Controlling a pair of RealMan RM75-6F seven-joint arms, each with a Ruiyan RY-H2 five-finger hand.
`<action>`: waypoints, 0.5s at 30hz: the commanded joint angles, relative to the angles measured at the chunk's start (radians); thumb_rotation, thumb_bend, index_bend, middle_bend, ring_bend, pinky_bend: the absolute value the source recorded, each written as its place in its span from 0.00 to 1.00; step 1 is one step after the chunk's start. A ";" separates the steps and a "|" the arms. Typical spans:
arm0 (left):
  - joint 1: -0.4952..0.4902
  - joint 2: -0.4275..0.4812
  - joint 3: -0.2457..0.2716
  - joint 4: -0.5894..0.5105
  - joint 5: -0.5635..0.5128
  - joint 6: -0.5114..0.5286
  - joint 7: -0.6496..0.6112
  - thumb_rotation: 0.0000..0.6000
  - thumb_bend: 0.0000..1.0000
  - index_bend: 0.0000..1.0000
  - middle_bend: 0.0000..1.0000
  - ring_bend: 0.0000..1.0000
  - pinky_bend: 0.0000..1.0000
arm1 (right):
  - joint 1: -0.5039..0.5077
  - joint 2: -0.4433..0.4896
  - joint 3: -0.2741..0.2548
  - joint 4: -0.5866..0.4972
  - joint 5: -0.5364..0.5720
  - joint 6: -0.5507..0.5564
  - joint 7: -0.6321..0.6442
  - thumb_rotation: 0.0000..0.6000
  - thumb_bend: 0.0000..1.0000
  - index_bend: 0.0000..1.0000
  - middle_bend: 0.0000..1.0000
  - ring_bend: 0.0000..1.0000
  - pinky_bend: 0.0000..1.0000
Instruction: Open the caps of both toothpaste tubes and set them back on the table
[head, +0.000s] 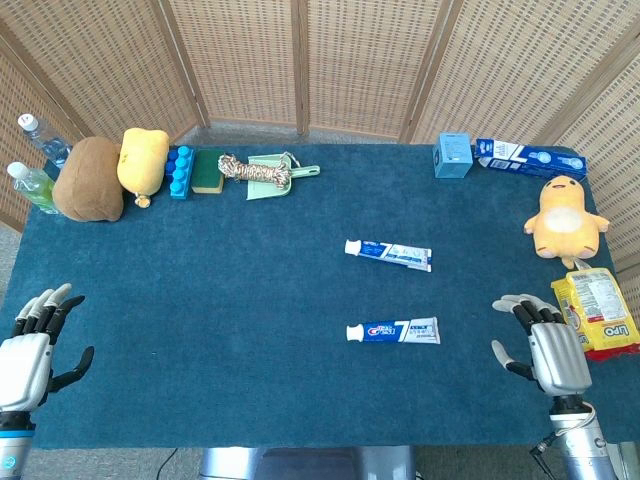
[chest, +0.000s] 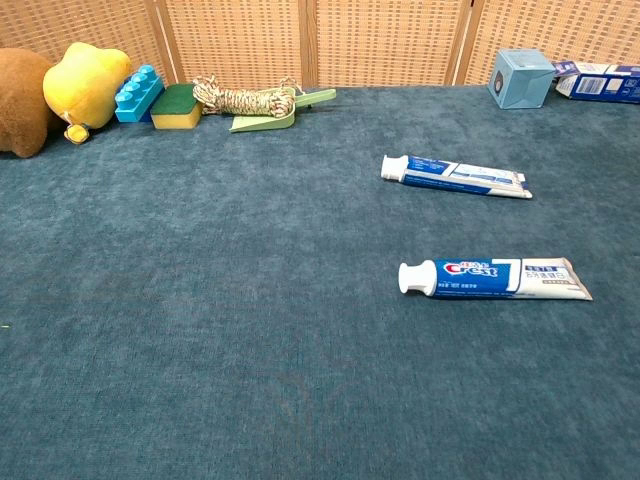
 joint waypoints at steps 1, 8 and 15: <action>-0.001 0.001 0.000 -0.003 0.003 0.000 0.003 1.00 0.33 0.16 0.08 0.05 0.06 | -0.001 0.001 -0.001 0.002 0.000 -0.002 0.006 1.00 0.32 0.30 0.29 0.20 0.24; 0.007 0.013 0.000 -0.008 0.020 0.021 -0.006 1.00 0.34 0.16 0.08 0.04 0.06 | -0.002 0.010 -0.005 0.001 -0.017 0.001 0.024 1.00 0.32 0.30 0.29 0.20 0.24; -0.005 0.044 -0.003 -0.023 0.038 0.012 0.005 1.00 0.34 0.16 0.08 0.04 0.06 | 0.014 0.018 -0.002 -0.011 -0.029 -0.019 0.027 1.00 0.32 0.29 0.29 0.20 0.24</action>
